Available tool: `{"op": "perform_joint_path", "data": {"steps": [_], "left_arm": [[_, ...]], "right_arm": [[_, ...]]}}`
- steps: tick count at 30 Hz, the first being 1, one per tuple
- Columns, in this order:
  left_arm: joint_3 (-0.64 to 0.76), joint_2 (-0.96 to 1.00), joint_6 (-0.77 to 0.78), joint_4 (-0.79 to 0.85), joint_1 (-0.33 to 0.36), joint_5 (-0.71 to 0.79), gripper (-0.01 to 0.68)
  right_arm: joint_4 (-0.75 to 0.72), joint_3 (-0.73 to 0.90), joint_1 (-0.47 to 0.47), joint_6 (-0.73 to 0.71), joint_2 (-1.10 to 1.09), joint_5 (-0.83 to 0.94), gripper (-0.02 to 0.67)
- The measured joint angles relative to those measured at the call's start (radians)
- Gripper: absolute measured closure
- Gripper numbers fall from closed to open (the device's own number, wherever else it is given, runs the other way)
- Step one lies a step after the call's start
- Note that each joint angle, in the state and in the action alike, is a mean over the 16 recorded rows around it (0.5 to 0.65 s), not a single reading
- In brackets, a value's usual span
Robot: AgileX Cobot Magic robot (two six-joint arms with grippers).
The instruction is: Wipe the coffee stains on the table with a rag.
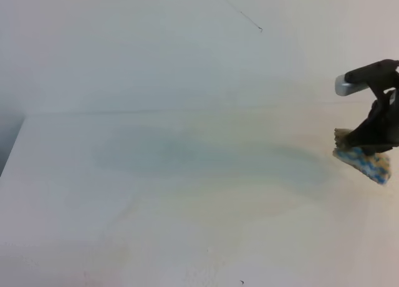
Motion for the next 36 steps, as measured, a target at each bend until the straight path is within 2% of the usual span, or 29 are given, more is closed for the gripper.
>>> {"op": "perform_joint_path", "data": {"steps": [6,12,17,22,36], "left_arm": [[0.003,0.0,0.0,0.0,0.0,0.0,0.672],[-0.003,0.002,0.0,0.0,0.0,0.0,0.672],[0.0,0.003,0.0,0.0,0.0,0.0,0.672],[-0.003,0.002,0.0,0.0,0.0,0.0,0.672],[-0.003,0.0,0.0,0.0,0.0,0.0,0.672]], "right_arm": [[0.031,0.115,-0.001,-0.023,-0.032,-0.057,0.649],[0.071,0.13,0.015,-0.038,0.033,-0.047,0.649],[0.111,0.126,0.07,-0.054,0.078,-0.049,0.649],[0.169,0.1,0.175,-0.074,0.106,-0.057,0.648],[0.262,-0.036,0.565,-0.125,0.175,-0.015,0.648]]}}
